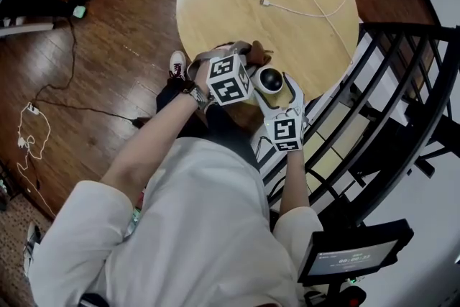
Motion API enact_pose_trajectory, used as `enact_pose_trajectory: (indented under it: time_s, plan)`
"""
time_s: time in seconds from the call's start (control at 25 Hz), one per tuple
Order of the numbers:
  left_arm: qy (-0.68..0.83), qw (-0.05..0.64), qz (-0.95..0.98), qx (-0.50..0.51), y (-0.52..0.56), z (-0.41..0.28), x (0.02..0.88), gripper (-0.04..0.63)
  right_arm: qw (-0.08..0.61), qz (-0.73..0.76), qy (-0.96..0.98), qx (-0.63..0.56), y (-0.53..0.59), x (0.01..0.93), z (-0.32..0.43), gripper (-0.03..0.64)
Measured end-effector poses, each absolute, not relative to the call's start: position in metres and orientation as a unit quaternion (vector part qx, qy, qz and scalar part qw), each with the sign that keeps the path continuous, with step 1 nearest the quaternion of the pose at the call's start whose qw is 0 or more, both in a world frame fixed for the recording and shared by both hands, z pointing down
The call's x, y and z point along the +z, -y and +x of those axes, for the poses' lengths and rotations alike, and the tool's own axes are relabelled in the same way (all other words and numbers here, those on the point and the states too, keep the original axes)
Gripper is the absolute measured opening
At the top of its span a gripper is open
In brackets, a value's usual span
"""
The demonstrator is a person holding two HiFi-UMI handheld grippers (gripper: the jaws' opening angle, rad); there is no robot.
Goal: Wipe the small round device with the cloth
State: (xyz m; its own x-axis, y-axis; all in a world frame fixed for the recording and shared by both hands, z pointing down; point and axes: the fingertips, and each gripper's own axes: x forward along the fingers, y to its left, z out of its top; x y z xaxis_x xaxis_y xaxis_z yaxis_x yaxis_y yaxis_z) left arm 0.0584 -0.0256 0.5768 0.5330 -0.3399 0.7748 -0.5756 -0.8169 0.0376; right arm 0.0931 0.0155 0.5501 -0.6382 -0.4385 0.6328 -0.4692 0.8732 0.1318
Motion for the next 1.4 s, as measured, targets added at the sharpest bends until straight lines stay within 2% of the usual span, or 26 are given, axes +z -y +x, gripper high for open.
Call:
enact_pose_trajectory:
  time_s: [0.2, 0.36, 0.64, 0.84, 1.2, 1.4]
  plan:
    - [0.310, 0.228, 0.877, 0.287, 0.032, 0.032, 0.532, 0.106, 0.356, 0.150, 0.922, 0.011, -0.011, 0.547, 0.084, 0.367]
    - [0.244, 0.243, 0.912, 0.222, 0.021, 0.033, 0.485, 0.106, 0.368, 0.106, 0.924, 0.007, -0.010, 0.551, 0.077, 0.348]
    - [0.198, 0.175, 0.919, 0.291, 0.011, 0.066, 0.470, 0.106, 0.360, 0.177, 0.916, 0.012, -0.008, 0.551, 0.077, 0.334]
    - [0.218, 0.182, 0.907, 0.313, 0.016, 0.083, 0.486, 0.106, 0.352, 0.258, 0.899, 0.035, -0.004, 0.551, 0.080, 0.334]
    - [0.239, 0.127, 0.879, 0.392, 0.017, 0.073, 0.524, 0.103, 0.329, 0.317, 0.886, 0.080, -0.003, 0.550, 0.086, 0.334]
    - [0.219, 0.151, 0.874, 0.407, 0.005, 0.069, 0.553, 0.103, 0.323, 0.318, 0.888, 0.083, -0.003, 0.547, 0.086, 0.334]
